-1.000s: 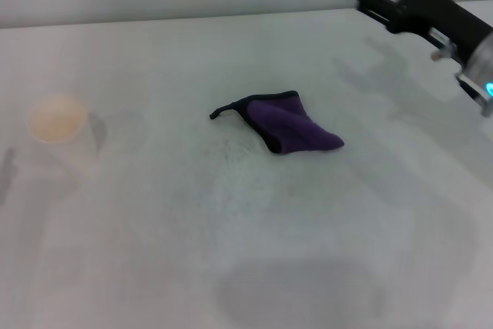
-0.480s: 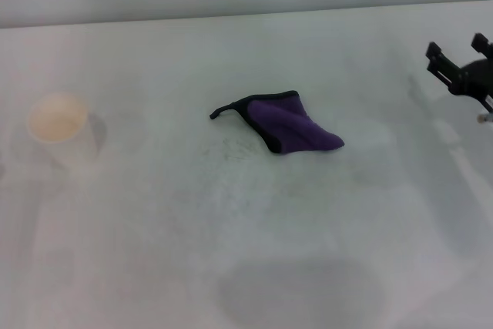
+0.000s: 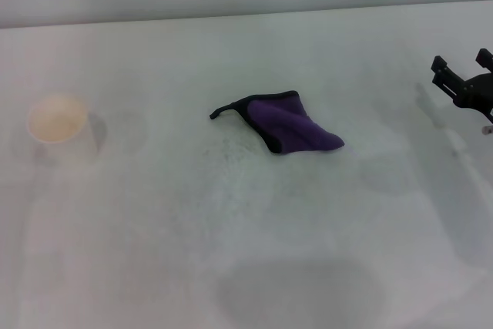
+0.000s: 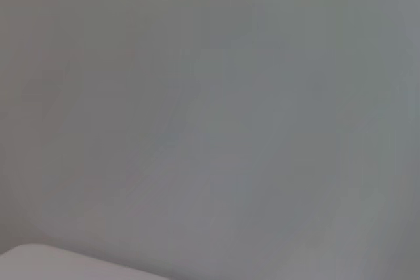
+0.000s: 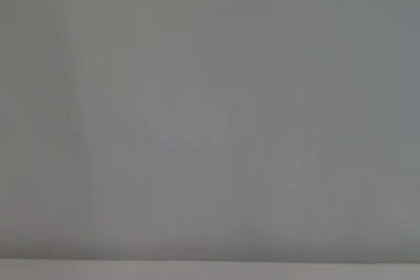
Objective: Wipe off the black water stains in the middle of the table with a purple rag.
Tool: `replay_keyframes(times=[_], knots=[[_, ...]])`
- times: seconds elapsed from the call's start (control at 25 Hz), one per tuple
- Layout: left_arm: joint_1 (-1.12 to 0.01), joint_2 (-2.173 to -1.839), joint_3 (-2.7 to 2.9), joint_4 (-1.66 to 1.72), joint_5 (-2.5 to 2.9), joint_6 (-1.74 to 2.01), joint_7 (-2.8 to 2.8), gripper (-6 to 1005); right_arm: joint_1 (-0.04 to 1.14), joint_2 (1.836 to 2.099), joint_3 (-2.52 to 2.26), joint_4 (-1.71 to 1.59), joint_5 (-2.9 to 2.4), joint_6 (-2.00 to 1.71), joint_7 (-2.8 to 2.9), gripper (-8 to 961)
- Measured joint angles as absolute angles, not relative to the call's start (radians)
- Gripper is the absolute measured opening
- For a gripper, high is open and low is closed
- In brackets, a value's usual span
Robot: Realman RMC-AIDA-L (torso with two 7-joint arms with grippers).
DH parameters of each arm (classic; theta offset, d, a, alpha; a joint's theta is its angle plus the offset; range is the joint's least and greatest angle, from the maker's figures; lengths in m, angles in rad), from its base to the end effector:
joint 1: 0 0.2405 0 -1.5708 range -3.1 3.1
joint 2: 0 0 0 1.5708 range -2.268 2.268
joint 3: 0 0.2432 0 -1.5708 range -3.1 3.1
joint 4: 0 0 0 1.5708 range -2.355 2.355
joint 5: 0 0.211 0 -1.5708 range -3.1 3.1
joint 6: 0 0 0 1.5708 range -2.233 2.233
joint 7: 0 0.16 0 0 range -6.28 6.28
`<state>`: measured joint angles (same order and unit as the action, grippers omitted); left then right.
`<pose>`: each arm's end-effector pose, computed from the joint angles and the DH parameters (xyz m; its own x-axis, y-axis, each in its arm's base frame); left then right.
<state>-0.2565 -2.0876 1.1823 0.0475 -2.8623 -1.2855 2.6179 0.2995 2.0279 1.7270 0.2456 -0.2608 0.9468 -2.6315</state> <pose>-0.3823 0.2695 0.0159 0.5081 0.0227 0.8610 0.8613 -0.0054 -0.5081 0.3759 0.3239 0.0139 0.6572 -0.1839 -0.7309 -0.7534 -0.1322 -0.6441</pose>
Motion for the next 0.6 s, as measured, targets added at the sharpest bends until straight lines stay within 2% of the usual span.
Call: replay_keyframes(times=[0.6], knots=[[-0.249,-2.09,1.184,0.046,-2.864,-1.292,2.618,887,0.297,2.028,1.713,0.232,-0.259,0.953,-2.593,870]])
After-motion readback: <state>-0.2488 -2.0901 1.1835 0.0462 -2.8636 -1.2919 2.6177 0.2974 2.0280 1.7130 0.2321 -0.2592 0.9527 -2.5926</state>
